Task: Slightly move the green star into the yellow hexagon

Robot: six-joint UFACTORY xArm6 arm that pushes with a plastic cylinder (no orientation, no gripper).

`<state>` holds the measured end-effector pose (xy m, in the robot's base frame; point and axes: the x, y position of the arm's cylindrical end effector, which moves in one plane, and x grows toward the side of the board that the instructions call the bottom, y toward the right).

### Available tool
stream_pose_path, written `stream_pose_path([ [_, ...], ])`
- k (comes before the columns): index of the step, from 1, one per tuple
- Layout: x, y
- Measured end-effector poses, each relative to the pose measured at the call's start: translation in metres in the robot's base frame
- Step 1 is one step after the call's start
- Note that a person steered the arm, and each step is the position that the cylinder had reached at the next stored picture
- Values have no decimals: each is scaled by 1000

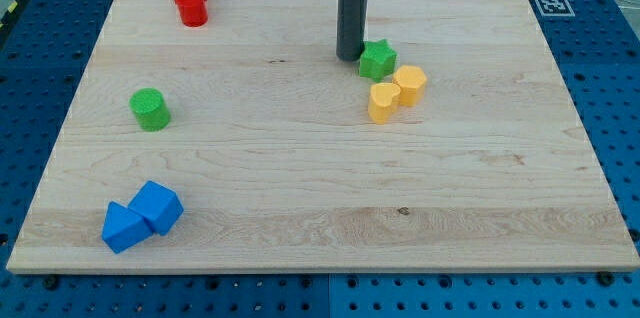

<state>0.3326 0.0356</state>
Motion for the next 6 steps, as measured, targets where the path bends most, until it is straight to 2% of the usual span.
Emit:
stream_pose_path([
  [1, -17, 5],
  [2, 6, 35],
  [4, 18, 56],
  [5, 17, 46],
  [6, 5, 4],
])
